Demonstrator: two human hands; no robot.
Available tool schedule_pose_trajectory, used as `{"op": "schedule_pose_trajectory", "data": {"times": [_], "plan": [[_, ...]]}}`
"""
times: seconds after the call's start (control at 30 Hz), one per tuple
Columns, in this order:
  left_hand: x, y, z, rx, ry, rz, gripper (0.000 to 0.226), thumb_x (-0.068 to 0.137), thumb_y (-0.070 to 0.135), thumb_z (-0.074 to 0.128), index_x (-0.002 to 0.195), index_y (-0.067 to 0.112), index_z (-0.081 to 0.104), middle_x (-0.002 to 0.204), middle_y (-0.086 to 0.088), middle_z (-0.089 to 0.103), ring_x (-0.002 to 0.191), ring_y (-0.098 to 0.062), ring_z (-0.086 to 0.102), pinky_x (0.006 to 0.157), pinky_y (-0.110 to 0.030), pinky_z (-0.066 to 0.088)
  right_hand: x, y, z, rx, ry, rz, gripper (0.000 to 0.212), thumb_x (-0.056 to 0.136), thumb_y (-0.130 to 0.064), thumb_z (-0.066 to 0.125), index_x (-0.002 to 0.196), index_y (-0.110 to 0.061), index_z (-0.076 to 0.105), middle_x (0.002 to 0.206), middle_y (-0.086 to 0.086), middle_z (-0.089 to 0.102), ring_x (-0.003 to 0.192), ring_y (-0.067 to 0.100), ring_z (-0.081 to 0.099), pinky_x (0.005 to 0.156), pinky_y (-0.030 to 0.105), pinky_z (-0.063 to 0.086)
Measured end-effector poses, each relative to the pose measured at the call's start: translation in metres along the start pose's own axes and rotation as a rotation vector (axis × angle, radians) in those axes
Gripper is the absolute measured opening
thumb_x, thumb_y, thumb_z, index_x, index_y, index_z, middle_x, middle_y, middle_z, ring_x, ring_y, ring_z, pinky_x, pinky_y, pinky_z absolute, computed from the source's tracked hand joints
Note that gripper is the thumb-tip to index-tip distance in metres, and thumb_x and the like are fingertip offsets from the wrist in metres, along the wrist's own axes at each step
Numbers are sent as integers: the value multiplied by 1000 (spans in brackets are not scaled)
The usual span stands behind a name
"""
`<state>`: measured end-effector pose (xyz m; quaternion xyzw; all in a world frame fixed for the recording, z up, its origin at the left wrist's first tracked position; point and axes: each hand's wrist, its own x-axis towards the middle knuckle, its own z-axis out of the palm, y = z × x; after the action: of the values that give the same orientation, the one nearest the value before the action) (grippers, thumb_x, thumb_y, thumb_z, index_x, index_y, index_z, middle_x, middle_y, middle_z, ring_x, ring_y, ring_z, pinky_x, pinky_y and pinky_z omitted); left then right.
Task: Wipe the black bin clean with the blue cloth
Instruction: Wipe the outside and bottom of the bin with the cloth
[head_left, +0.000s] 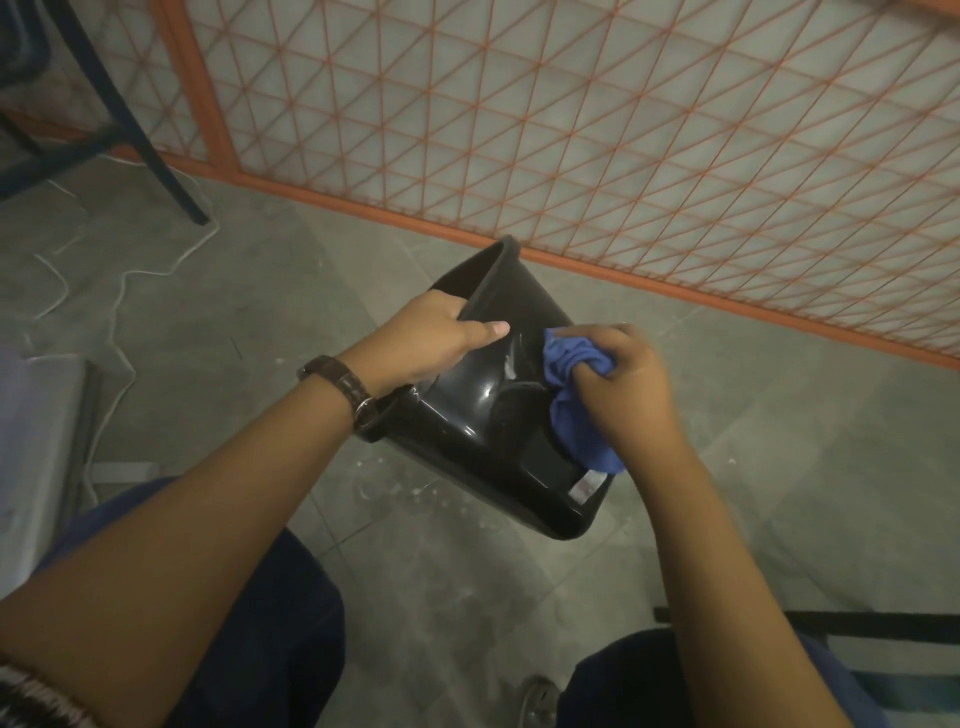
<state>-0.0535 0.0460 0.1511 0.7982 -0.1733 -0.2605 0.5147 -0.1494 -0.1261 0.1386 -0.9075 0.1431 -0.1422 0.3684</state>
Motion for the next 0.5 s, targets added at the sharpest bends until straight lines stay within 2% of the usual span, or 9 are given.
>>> {"op": "schedule_pose_trajectory", "data": {"times": [0.07, 0.17, 0.23, 0.33, 0.37, 0.43, 0.5], "plan": [[0, 0, 0, 16, -59, -20, 49, 86, 36, 62, 97, -11, 62, 89, -24, 66, 80, -30, 62, 88, -49, 50, 2, 3, -1, -15, 55, 70, 30, 84, -6, 52, 99, -31, 61, 100, 2, 59, 84, 13, 57, 66, 14, 40], [-1, -1, 5, 36, -131, -31, 50, 84, 37, 64, 101, -10, 64, 102, -28, 68, 94, -41, 66, 93, -52, 49, 0, -3, 4, 103, 110, 75, 28, 84, -5, 52, 94, -31, 48, 87, -12, 58, 78, 2, 56, 62, 9, 42], [-1, -1, 9, 48, -141, -23, 45, 82, 37, 66, 98, -5, 67, 100, -25, 70, 95, -39, 66, 92, -51, 50, -1, -8, 10, 93, 104, -22, 31, 83, -3, 53, 95, -32, 50, 90, -11, 58, 82, 2, 55, 70, 9, 43], [-2, 0, 10, 64, -112, -14, 37, 84, 33, 66, 94, -3, 69, 96, -23, 71, 93, -36, 67, 91, -46, 52, -1, -12, 17, 58, 26, -141, 31, 81, 2, 56, 103, -19, 63, 104, 1, 51, 89, -1, 47, 80, 2, 36], [0, 0, 8, 68, -99, -9, 36, 83, 34, 67, 87, -2, 69, 89, -21, 71, 87, -35, 68, 86, -44, 54, -2, -12, 16, 66, 0, -175, 32, 81, 4, 57, 103, -17, 65, 105, 2, 48, 90, -3, 46, 81, 1, 34], [-1, 1, 5, 97, -79, -4, 36, 82, 38, 67, 70, 3, 64, 67, -12, 65, 66, -28, 62, 70, -37, 50, -2, -10, 10, 85, -41, -194, 36, 79, 7, 57, 96, -24, 63, 102, 0, 46, 88, -4, 46, 78, 0, 35], [0, 0, 5, 126, -80, -3, 42, 83, 41, 65, 76, -1, 66, 72, -15, 66, 70, -28, 64, 73, -40, 52, 0, -5, 4, 96, -48, -123, 39, 78, 9, 55, 87, -29, 61, 99, 1, 50, 85, -2, 48, 73, 0, 36]]}}
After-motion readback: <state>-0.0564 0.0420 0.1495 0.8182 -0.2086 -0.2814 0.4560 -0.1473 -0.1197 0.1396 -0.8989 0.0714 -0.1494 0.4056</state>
